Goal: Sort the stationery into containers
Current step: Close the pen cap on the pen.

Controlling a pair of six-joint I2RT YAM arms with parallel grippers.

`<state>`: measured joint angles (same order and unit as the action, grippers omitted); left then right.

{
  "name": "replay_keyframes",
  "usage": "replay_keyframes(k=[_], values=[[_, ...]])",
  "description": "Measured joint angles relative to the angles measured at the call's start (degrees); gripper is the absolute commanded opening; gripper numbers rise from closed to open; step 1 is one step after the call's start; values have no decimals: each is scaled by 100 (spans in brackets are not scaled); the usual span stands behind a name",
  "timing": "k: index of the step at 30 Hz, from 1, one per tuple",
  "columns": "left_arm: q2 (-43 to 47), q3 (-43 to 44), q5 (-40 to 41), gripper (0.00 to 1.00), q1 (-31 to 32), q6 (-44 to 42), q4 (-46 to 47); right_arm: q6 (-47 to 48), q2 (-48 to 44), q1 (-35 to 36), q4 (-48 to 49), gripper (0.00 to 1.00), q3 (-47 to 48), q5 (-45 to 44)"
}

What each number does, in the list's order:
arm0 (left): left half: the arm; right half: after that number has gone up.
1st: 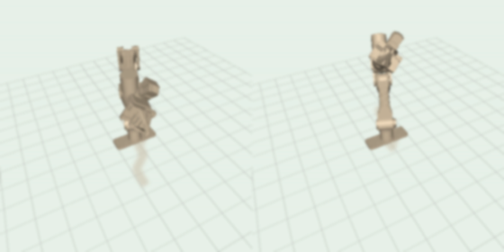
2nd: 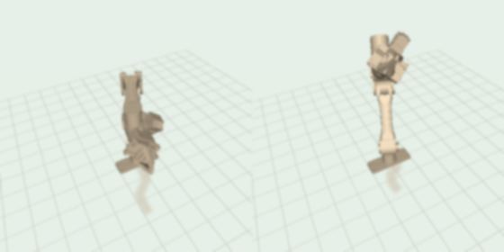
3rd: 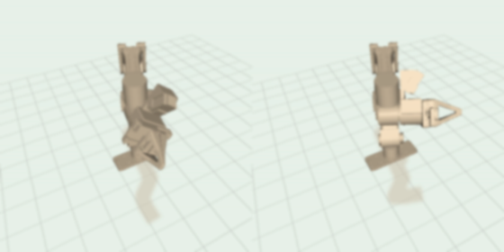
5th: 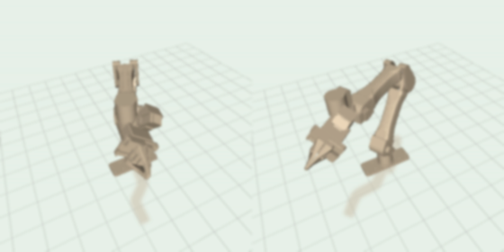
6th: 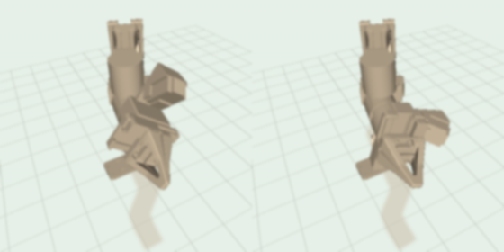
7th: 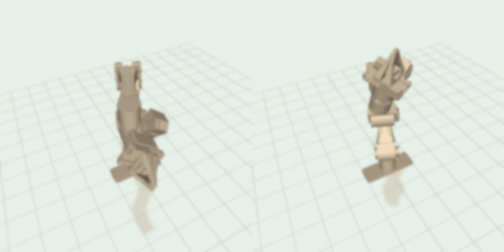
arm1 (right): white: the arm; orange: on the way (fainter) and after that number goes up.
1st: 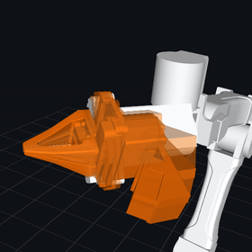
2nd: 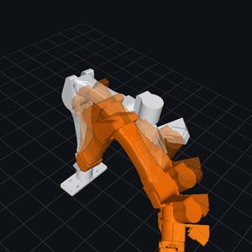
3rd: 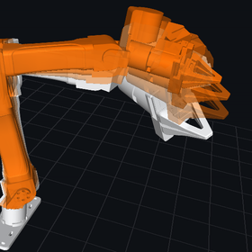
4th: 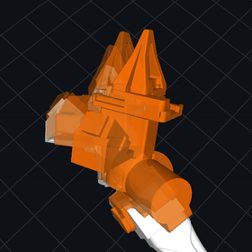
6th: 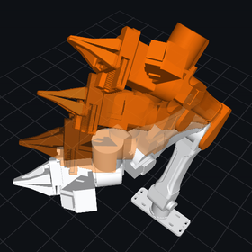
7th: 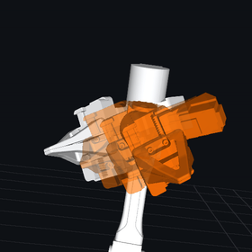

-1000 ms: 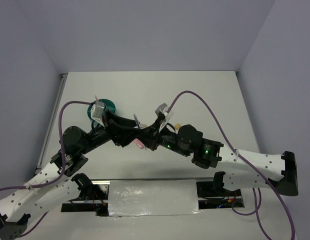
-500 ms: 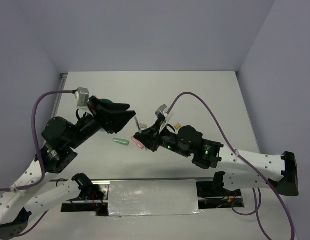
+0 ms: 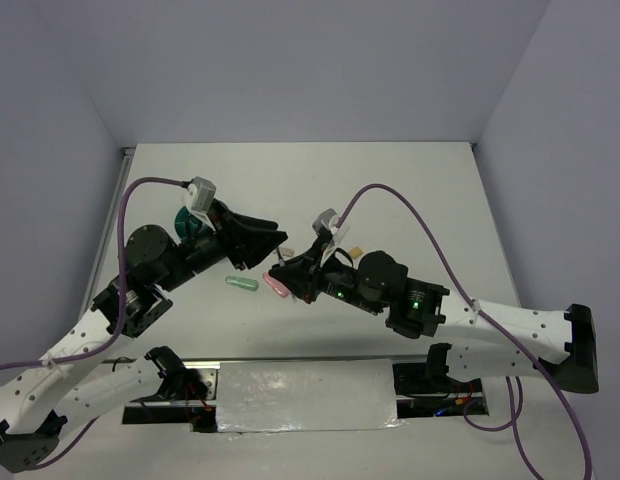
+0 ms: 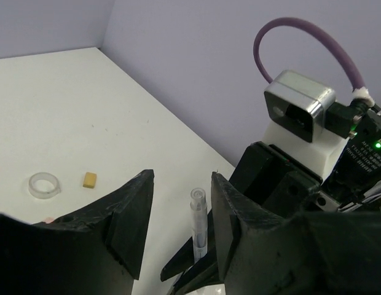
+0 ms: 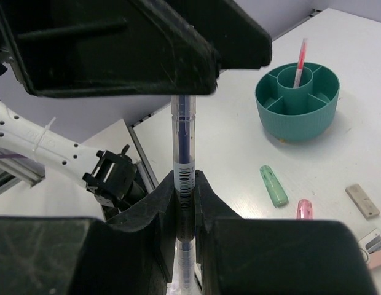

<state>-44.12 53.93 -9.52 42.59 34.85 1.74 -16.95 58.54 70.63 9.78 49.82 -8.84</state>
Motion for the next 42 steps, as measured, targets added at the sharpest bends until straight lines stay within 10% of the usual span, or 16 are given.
replay_keyframes(k=[9, 26, 40, 42], values=[[0, -122, -284, 0, 26, 153, 192, 66, 2, -11, -63, 0, 17, -57], [-63, -450, -223, 0, -24, 483, 1226, 861, 240, -507, -1185, 0, 1051, 664], [-105, -1049, 1449, 0, 693, 417, 2500, 1021, 820, -1106, -2699, 0, 2291, 1617], [-11, -946, 1617, 27, 767, 404, 2159, 988, 807, -1106, -2597, 0, 2199, 1661]])
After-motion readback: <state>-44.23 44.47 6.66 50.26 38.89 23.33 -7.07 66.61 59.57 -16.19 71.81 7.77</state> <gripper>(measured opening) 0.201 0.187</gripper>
